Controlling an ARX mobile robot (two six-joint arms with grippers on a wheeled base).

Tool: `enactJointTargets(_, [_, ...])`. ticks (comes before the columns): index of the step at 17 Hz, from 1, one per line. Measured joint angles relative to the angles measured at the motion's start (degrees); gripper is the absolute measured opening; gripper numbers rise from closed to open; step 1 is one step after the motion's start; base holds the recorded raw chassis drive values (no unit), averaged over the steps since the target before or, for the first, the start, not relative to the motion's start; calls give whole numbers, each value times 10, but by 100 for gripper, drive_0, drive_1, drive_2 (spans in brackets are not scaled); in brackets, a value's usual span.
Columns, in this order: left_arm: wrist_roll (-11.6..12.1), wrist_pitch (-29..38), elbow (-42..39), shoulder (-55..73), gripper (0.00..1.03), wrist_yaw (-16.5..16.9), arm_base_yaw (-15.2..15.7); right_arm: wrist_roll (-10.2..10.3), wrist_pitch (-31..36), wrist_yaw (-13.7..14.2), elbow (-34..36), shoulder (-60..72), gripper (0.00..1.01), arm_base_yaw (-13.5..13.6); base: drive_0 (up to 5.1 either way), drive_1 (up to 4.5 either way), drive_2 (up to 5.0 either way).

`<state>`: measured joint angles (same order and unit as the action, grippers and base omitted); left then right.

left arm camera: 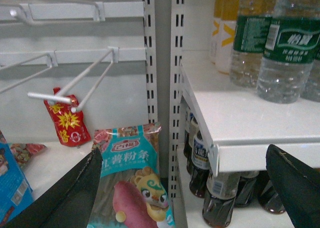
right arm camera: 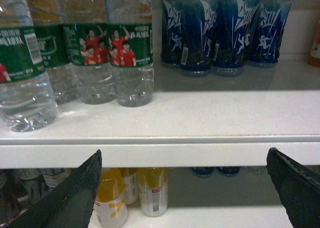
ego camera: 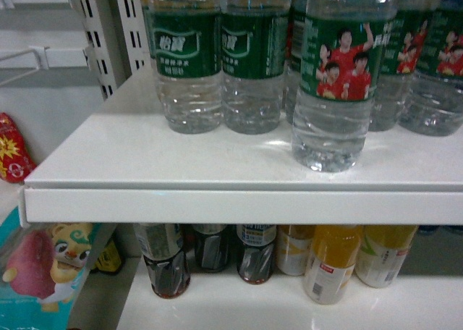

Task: Move water from second to third shelf

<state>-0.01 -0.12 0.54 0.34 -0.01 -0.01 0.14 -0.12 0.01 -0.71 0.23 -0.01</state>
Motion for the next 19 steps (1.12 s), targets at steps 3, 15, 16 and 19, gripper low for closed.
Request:
enactJointTargets(3, [0,-1,0,0,98,0,0,0,-1,0,0,0,98,0,0,0,0])
enactJointTargets(15, [0,-2,0,0,98,0,0,0,-2,0,0,0,98,0,0,0,0])
enactJointTargets(16, [0,-2,0,0,98,0,0,0,-2,0,0,0,98,0,0,0,0])
enactJointTargets(19, [0,-2,0,0,98,0,0,0,-2,0,0,0,98,0,0,0,0])
